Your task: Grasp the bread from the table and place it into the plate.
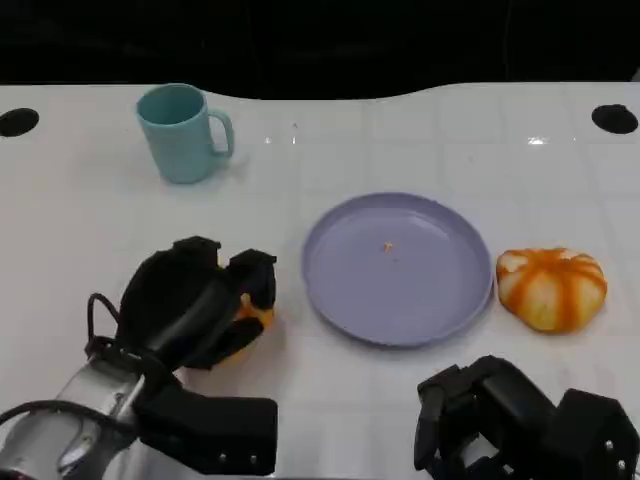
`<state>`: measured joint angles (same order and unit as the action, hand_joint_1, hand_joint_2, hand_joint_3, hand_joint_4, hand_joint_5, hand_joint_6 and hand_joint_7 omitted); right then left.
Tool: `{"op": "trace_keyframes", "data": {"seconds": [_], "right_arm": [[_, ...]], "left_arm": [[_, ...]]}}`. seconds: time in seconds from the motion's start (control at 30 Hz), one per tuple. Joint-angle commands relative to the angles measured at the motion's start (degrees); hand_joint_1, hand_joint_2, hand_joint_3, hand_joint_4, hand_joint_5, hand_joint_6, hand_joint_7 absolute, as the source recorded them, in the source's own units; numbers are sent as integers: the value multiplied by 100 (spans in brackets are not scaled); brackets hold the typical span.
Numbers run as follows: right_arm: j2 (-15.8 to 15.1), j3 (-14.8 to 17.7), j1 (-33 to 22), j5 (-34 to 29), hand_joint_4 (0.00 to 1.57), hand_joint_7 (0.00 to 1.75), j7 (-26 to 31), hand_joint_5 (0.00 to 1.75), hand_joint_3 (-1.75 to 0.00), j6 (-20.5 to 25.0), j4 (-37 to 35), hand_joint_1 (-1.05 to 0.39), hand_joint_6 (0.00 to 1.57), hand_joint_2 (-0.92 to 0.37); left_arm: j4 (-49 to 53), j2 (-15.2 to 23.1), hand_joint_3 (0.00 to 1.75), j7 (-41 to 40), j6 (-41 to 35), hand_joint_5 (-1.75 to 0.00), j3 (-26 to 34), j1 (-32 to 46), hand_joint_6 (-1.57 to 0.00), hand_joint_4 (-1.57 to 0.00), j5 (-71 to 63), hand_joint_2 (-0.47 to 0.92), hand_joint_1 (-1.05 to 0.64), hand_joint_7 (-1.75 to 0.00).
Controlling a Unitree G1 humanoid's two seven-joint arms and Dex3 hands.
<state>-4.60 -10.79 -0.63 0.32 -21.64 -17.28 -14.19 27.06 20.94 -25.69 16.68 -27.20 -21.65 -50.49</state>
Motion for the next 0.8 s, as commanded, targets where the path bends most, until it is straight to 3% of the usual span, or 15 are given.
{"op": "trace_keyframes", "data": {"seconds": [0.03,0.4,0.67,0.8], "right_arm": [[-65,37,-24,11,154,105,8,130,-135,-42,31,-105,157,-12],[-60,46,-10,43,154,105,-12,130,-135,-68,-2,-105,157,-12],[-50,40,-32,32,154,105,27,130,-136,64,57,-105,157,-11],[-56,33,-28,24,154,105,26,130,-136,110,86,-105,157,-10]], "left_arm": [[-339,203,119,-34,58,-175,202,89,-64,-82,86,52,-23,-174],[-1078,329,100,172,22,-175,443,218,-64,-82,119,51,-23,-175],[-1242,194,84,284,145,-175,501,-53,-63,-83,176,56,-27,-175],[-1016,13,90,382,254,-175,404,-373,-62,-83,216,49,-26,-175]]}}
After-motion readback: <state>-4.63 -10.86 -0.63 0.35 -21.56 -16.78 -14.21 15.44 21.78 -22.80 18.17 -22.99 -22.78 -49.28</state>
